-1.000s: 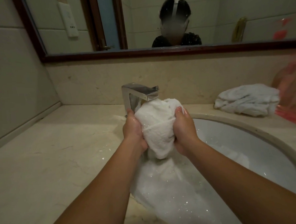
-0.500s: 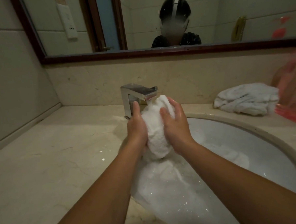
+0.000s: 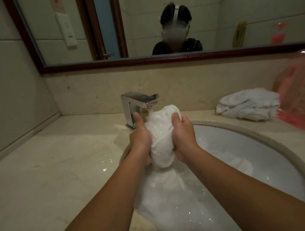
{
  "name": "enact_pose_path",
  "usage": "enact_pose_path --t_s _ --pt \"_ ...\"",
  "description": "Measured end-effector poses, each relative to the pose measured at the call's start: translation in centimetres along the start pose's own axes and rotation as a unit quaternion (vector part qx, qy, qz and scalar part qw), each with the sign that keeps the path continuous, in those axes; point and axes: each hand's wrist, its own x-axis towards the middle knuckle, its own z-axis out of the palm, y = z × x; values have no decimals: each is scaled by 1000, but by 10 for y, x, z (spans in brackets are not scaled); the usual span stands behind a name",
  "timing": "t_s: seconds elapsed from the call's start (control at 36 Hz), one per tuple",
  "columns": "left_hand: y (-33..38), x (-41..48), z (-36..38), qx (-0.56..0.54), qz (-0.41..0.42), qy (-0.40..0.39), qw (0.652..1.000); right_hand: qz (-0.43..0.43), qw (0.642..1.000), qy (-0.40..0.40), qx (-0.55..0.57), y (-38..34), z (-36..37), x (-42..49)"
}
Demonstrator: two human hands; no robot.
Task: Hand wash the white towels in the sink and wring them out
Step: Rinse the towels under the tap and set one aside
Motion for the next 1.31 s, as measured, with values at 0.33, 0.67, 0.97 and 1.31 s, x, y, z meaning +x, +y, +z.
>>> enact_pose_path --t_s 0.33,0.67,0.97,1.31 --pt "-1 11 -1 -54 25 77 995 20 999 30 -24 -1 3 -3" --pt "1 13 -5 -121 44 31 991 36 995 -81 -42 3 1 -4" --pt "0 12 -1 -48 65 -1 997 -8 993 -44 -106 7 -4 -5" --pt "-6 21 -3 -45 60 -25 997 14 991 -36 -125 6 -2 -11"
